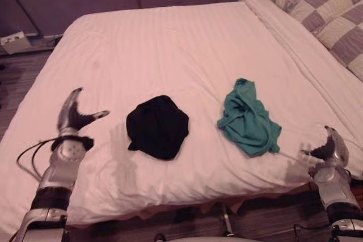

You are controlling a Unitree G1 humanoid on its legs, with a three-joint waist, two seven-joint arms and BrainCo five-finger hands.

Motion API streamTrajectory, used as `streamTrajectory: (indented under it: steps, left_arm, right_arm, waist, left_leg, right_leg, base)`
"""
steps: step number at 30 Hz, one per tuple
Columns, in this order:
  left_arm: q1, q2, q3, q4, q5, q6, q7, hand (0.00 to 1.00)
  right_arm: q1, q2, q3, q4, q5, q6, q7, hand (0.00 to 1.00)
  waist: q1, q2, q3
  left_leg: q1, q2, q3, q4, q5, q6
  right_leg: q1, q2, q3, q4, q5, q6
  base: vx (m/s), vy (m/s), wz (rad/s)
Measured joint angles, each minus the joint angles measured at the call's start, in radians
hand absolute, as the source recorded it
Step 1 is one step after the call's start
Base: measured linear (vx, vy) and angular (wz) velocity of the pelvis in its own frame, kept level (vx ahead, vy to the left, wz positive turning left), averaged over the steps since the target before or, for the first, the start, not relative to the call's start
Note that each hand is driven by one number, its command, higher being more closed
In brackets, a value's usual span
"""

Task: Tidy the bed and pick cloth on bed and put in laundry

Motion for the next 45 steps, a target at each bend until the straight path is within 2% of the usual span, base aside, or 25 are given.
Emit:
streamTrajectory:
  steps: [1,2,7,11,12,16,20,22,23,27,29,31,32,33,34,36,39,42,44,45]
  left_arm:
    - [-0.009,-0.002,-0.024,-0.006,0.002,0.003,-0.013,0.0]
    - [-0.038,-0.014,-0.09,-0.008,0.011,0.02,-0.061,0.0]
    - [-0.044,-0.053,-0.166,-0.001,0.041,0.038,-0.125,0.0]
    - [-0.143,-0.084,-0.223,0.086,0.053,0.075,-0.167,0.0]
    - [-0.17,-0.092,-0.23,0.109,0.066,0.091,-0.182,1.0]
    - [-0.201,-0.107,-0.241,0.158,0.121,0.151,-0.197,1.0]
    - [-0.321,-0.104,-0.199,0.184,0.148,0.153,-0.186,1.0]
    - [-0.384,-0.104,-0.172,0.201,0.144,0.148,-0.162,1.0]
    - [-0.39,-0.105,-0.172,0.204,0.137,0.143,-0.148,1.0]
    - [-0.421,-0.138,-0.172,0.232,0.058,0.098,-0.079,1.0]
    - [-0.419,-0.181,-0.171,0.231,-0.065,0.033,-0.068,1.0]
    - [-0.419,-0.202,-0.171,0.228,-0.092,0.002,-0.068,1.0]
    - [-0.405,-0.223,-0.171,0.205,-0.129,-0.036,-0.069,1.0]
    - [-0.387,-0.233,-0.17,0.182,-0.148,-0.054,-0.069,1.0]
    - [-0.35,-0.253,-0.17,0.14,-0.184,-0.081,-0.069,1.0]
    - [-0.288,-0.273,-0.17,0.091,-0.224,-0.112,-0.073,1.0]
    - [-0.208,-0.322,-0.174,0.033,-0.256,-0.126,-0.083,1.0]
    - [-0.158,-0.341,-0.182,0.021,-0.258,-0.138,-0.104,1.0]
    - [-0.114,-0.352,-0.187,0.005,-0.274,-0.139,-0.121,1.0]
    - [-0.068,-0.353,-0.191,-0.01,-0.277,-0.141,-0.13,1.0]
  right_arm:
    - [-0.007,0.0,0.01,-0.001,0.0,0.001,0.006,0.0]
    - [-0.019,0.0,0.03,-0.01,0.0,0.005,0.015,0.0]
    - [-0.024,0.004,0.099,-0.09,0.0,0.008,0.046,0.0]
    - [-0.103,0.014,0.126,-0.179,0.001,0.009,0.05,0.0]
    - [-0.139,0.018,0.127,-0.207,0.001,0.009,0.05,0.0]
    - [-0.195,0.017,0.131,-0.248,0.002,0.014,0.054,0.0]
    - [-0.303,0.004,0.131,-0.265,0.022,0.025,0.069,0.0]
    - [-0.421,-0.029,0.151,-0.263,0.036,0.026,0.071,0.0]
    - [-0.457,-0.049,0.173,-0.258,0.047,0.027,0.072,0.0]
    - [-0.6,-0.109,0.25,-0.217,0.066,0.035,0.082,0.0]
    - [-0.625,-0.111,0.281,-0.213,0.066,0.066,0.097,0.0]
    - [-0.625,-0.111,0.294,-0.209,0.066,0.084,0.109,0.0]
    - [-0.634,-0.107,0.32,-0.192,0.067,0.104,0.128,0.0]
    - [-0.642,-0.103,0.326,-0.178,0.066,0.114,0.138,1.0]
    - [-0.656,-0.1,0.325,-0.154,0.066,0.131,0.144,1.0]
    - [-0.683,-0.102,0.317,-0.122,0.067,0.15,0.16,1.0]
    - [-0.709,-0.144,0.315,-0.036,0.076,0.179,0.206,1.0]
    - [-0.771,-0.169,0.315,0.079,0.13,0.176,0.246,1.0]
    - [-0.802,-0.186,0.314,0.151,0.166,0.15,0.274,1.0]
    - [-0.803,-0.196,0.313,0.193,0.202,0.115,0.293,1.0]
  waist:
    - [-0.001,0.0,0.0]
    - [-0.001,0.0,0.0]
    - [-0.003,0.0,0.003]
    - [-0.004,-0.008,0.075]
    - [-0.006,-0.011,0.106]
    - [-0.021,-0.022,0.184]
    - [-0.019,-0.02,0.279]
    - [-0.02,0.0,0.326]
    - [-0.02,0.008,0.329]
    - [-0.011,0.047,0.344]
    - [0.018,0.066,0.349]
    - [0.03,0.075,0.352]
    - [0.047,0.082,0.355]
    - [0.054,0.085,0.356]
    - [0.065,0.095,0.361]
    - [0.073,0.1,0.364]
    - [0.088,0.112,0.364]
    - [0.092,0.13,0.361]
    - [0.092,0.144,0.361]
    - [0.093,0.146,0.36]
  left_leg:
    - [0.0,0.0,0.004,0.003,0.0,0.0]
    - [0.004,0.002,0.016,0.01,0.0,0.0]
    - [-0.002,0.004,0.042,0.026,0.0,0.0]
    - [-0.045,0.005,0.07,0.039,-0.001,0.001]
    - [-0.067,0.006,0.072,0.041,-0.002,0.002]
    - [-0.123,0.006,0.073,0.081,-0.021,0.029]
    - [-0.235,0.012,0.065,0.191,-0.052,0.058]
    - [-0.303,0.012,0.056,0.238,-0.059,0.068]
    - [-0.326,0.012,0.047,0.249,-0.059,0.07]
    - [-0.412,0.012,0.01,0.276,-0.056,0.074]
    - [-0.456,0.003,-0.018,0.288,-0.046,0.083]
    - [-0.47,-0.003,-0.032,0.289,-0.039,0.084]
    - [-0.489,-0.01,-0.048,0.289,-0.033,0.086]
    - [-0.497,-0.015,-0.055,0.288,-0.03,0.088]
    - [-0.505,-0.022,-0.069,0.288,-0.028,0.091]
    - [-0.509,-0.036,-0.079,0.29,-0.027,0.091]
    - [-0.51,-0.052,-0.115,0.302,-0.028,0.092]
    - [-0.504,-0.06,-0.137,0.308,-0.028,0.092]
    - [-0.488,-0.062,-0.148,0.308,-0.028,0.092]
    - [-0.467,-0.061,-0.152,0.303,-0.028,0.091]
  right_leg:
    - [-0.001,0.0,0.002,0.001,0.0,0.0]
    - [-0.002,0.0,0.008,0.006,0.0,0.0]
    - [-0.026,-0.001,0.045,0.018,0.001,-0.002]
    - [-0.093,0.001,0.086,0.035,0.015,-0.019]
    - [-0.12,0.003,0.099,0.034,0.031,-0.02]
    - [-0.165,-0.003,0.114,0.033,0.064,-0.023]
    - [-0.228,-0.018,0.119,0.04,0.09,-0.02]
    - [-0.281,-0.025,0.122,0.055,0.102,-0.004]
    - [-0.302,-0.027,0.122,0.059,0.102,-0.004]
    - [-0.386,-0.031,0.108,0.112,0.098,0.004]
    - [-0.441,-0.044,0.095,0.177,0.072,0.015]
    - [-0.454,-0.052,0.08,0.197,0.064,0.014]
    - [-0.472,-0.059,0.069,0.218,0.053,0.019]
    - [-0.481,-0.066,0.061,0.229,0.047,0.019]
    - [-0.488,-0.075,0.049,0.244,0.041,0.02]
    - [-0.496,-0.092,0.039,0.269,0.021,0.026]
    - [-0.493,-0.115,0.011,0.316,-0.008,0.026]
    - [-0.485,-0.127,-0.007,0.349,-0.029,0.025]
    - [-0.462,-0.128,-0.017,0.349,-0.035,0.025]
    - [-0.44,-0.128,-0.024,0.347,-0.038,0.023]
  base:
    - [0.06,-0.016,-0.15]
    - [0.05,-0.018,-0.15]
    - [0.01,-0.018,-0.19]
    - [-0.09,0.0,-0.23]
    - [-0.16,0.013,-0.22]
    - [-0.12,0.029,-0.07]
    - [-0.18,0.042,0.06]
    - [-0.19,0.029,0.04]
    - [-0.17,0.019,0.05]
    - [-0.1,0.016,0.14]
    - [-0.05,0.018,0.29]
    - [0.0,0.008,0.34]
    - [0.01,0.001,0.35]
    - [0.03,0.0,0.42]
    - [0.03,-0.001,0.29]
    - [0.06,0.002,0.29]
    - [0.04,-0.028,0.27]
    - [-0.01,-0.076,0.24]
    - [-0.01,-0.074,0.15]
    - [0.01,-0.072,0.07]
